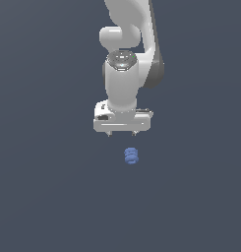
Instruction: Pick up the object and move it to a goal position.
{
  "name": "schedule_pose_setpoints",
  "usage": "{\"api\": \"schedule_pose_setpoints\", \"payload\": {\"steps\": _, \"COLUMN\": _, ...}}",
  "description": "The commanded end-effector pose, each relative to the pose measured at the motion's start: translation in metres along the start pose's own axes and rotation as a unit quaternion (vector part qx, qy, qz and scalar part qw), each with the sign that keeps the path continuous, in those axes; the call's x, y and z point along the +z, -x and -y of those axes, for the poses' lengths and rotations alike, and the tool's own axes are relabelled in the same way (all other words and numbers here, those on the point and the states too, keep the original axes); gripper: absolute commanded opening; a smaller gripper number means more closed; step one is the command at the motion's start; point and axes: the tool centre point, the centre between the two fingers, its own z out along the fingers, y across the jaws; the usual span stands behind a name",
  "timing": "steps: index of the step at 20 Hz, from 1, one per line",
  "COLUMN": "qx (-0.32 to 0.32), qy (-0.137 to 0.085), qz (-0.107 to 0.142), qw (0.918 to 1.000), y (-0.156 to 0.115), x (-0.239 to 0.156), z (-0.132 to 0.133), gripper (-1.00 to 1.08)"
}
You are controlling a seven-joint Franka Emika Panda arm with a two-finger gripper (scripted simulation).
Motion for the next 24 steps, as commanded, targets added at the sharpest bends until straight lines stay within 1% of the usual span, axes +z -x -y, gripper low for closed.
{"api": "schedule_pose_setpoints", "payload": {"steps": 1, "qx": 0.000, "qy": 0.000, "qz": 0.000, "qw": 1.0000, "y": 0.000, "x": 0.000, "z": 0.000, "gripper": 1.00}}
{"api": "schedule_pose_setpoints", "payload": {"steps": 4, "qx": -0.004, "qy": -0.002, "qz": 0.002, "qw": 1.0000, "y": 0.000, "x": 0.000, "z": 0.006, "gripper": 1.00}}
{"api": "schedule_pose_setpoints", "payload": {"steps": 8, "qx": -0.021, "qy": -0.011, "qz": 0.007, "qw": 0.9997, "y": 0.001, "x": 0.001, "z": 0.028, "gripper": 1.00}}
{"api": "schedule_pose_setpoints", "payload": {"steps": 10, "qx": -0.025, "qy": -0.014, "qz": 0.009, "qw": 0.9995, "y": 0.002, "x": 0.002, "z": 0.034, "gripper": 1.00}}
{"api": "schedule_pose_setpoints", "payload": {"steps": 17, "qx": -0.024, "qy": -0.013, "qz": 0.009, "qw": 0.9996, "y": 0.001, "x": 0.005, "z": 0.034, "gripper": 1.00}}
{"api": "schedule_pose_setpoints", "payload": {"steps": 24, "qx": -0.018, "qy": -0.008, "qz": 0.010, "qw": 0.9998, "y": -0.006, "x": 0.031, "z": 0.037, "gripper": 1.00}}
